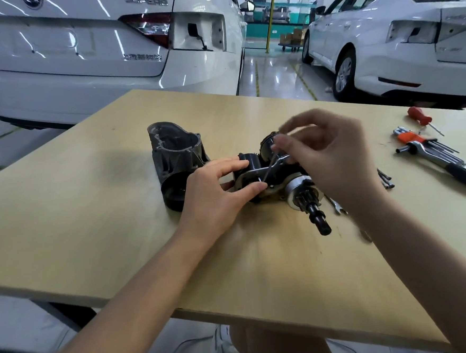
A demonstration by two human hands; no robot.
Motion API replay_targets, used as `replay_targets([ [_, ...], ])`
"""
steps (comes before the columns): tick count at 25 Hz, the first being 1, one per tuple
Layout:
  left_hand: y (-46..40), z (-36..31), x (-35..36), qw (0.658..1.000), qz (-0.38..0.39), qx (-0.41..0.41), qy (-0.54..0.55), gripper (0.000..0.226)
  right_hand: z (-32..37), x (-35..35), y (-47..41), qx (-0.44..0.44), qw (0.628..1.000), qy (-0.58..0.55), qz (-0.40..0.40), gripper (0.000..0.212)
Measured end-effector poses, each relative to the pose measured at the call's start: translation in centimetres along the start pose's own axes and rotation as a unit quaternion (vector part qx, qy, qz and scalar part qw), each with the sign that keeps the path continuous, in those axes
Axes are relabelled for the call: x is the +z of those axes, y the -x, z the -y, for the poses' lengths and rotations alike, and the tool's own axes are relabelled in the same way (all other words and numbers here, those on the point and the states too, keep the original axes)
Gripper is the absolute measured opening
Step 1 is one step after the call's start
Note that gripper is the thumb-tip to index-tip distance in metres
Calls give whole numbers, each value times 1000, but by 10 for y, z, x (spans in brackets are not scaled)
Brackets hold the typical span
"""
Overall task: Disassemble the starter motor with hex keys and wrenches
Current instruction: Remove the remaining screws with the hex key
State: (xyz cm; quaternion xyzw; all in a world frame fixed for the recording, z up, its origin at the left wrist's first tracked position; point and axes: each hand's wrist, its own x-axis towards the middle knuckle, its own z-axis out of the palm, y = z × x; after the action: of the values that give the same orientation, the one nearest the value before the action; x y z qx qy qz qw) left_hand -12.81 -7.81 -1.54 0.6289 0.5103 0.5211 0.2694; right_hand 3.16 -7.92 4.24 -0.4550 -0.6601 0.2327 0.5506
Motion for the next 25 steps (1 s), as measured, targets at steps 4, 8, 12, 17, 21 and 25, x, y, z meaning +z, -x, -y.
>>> replay_targets([
  [4,-1,-2,-1,1000,18,-13,-19,40,21,33,-15,-111,968,199,106,7],
  [8,-5,5,-4,999,14,-49,-1,38,25,59,-6,-138,920,314,188,15],
  [12,-3,5,-4,998,31,-49,24,38,20,50,-3,-73,970,204,110,9],
  [17,0,0,-3,998,34,-40,47,58,3,-15,1,112,977,-177,-28,10],
  [21,0,-2,0,999,23,-30,37,49,-16,-22,23,169,971,-164,-42,12],
  [25,-1,-1,0,999,19,-28,36,49,-21,-17,25,185,968,-164,-44,13],
])
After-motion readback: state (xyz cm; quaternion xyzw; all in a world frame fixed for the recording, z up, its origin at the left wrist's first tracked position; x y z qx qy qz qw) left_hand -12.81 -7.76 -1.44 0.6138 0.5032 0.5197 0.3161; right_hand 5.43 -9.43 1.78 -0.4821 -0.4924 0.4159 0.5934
